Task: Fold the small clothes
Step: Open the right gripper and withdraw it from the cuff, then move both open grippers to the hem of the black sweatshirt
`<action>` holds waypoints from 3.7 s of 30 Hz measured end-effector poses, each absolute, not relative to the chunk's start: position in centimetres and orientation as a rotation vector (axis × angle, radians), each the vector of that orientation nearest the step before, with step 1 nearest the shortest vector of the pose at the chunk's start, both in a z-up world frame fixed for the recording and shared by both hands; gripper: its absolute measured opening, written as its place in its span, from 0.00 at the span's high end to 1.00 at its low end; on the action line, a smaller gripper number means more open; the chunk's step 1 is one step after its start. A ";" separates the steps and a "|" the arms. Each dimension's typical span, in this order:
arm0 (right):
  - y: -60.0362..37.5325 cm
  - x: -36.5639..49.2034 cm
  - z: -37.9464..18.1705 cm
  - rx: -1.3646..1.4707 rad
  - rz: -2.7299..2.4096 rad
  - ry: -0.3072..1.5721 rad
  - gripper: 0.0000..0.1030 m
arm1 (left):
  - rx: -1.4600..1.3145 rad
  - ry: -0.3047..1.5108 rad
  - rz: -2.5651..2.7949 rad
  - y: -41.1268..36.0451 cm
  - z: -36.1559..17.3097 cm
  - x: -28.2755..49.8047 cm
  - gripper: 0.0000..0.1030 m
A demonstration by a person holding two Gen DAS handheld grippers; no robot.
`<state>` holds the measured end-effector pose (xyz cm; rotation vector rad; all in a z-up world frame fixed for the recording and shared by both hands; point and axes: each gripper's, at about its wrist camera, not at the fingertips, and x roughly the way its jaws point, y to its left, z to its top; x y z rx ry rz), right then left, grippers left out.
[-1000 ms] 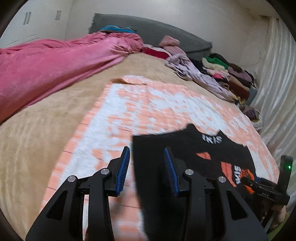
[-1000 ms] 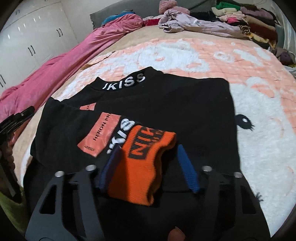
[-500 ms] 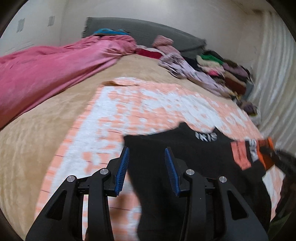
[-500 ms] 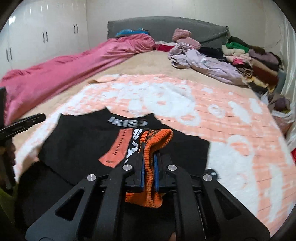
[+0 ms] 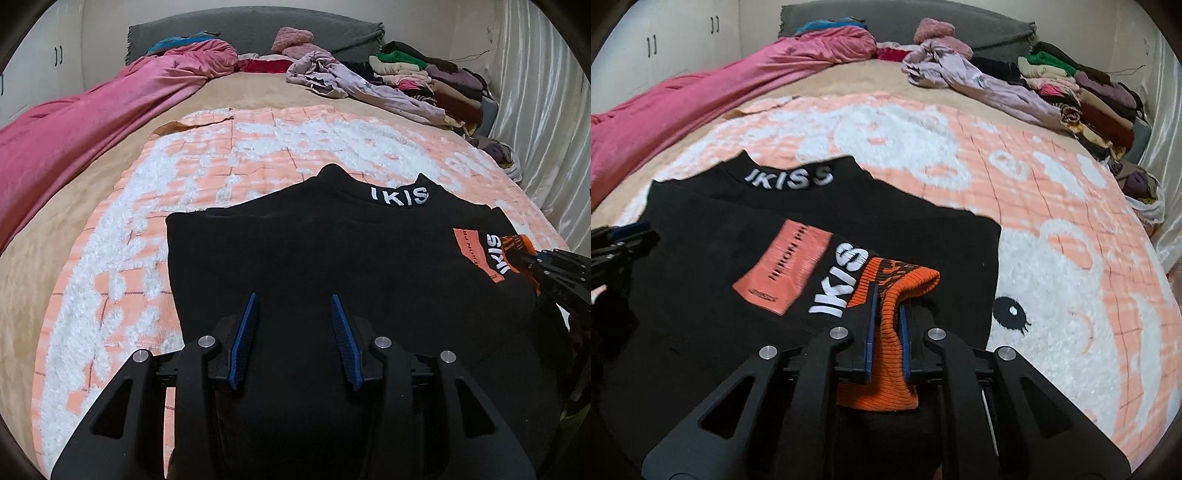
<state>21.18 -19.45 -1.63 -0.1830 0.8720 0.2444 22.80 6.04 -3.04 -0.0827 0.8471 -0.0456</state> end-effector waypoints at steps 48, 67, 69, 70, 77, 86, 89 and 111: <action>-18.0 16.0 -0.6 -0.052 0.338 0.837 0.22 | -0.065 0.852 -0.142 3.4 -2.2 20.6 0.47; -19.5 15.0 1.3 -0.051 0.309 0.761 0.09 | -0.074 0.773 -0.103 4.4 0.6 17.8 0.05; -19.6 14.9 1.5 -0.047 0.307 0.750 0.09 | -0.078 0.761 -0.088 4.8 0.9 17.5 0.04; -19.7 14.8 1.7 -0.044 0.310 0.746 0.09 | -0.078 0.757 -0.081 4.9 1.1 17.4 0.05; -19.8 14.2 2.6 -0.043 0.315 0.722 0.09 | -0.102 0.724 -0.042 5.7 2.3 16.3 0.04; -20.7 12.8 3.6 -0.027 0.313 0.694 0.09 | -0.097 0.690 -0.028 5.5 3.5 13.8 0.04; -21.1 12.2 4.1 -0.023 0.313 0.684 0.09 | -0.092 0.685 -0.029 5.3 3.7 13.0 0.04; -22.8 6.9 5.3 -0.002 0.328 0.686 0.09 | -0.150 0.689 0.047 8.4 4.8 7.0 0.04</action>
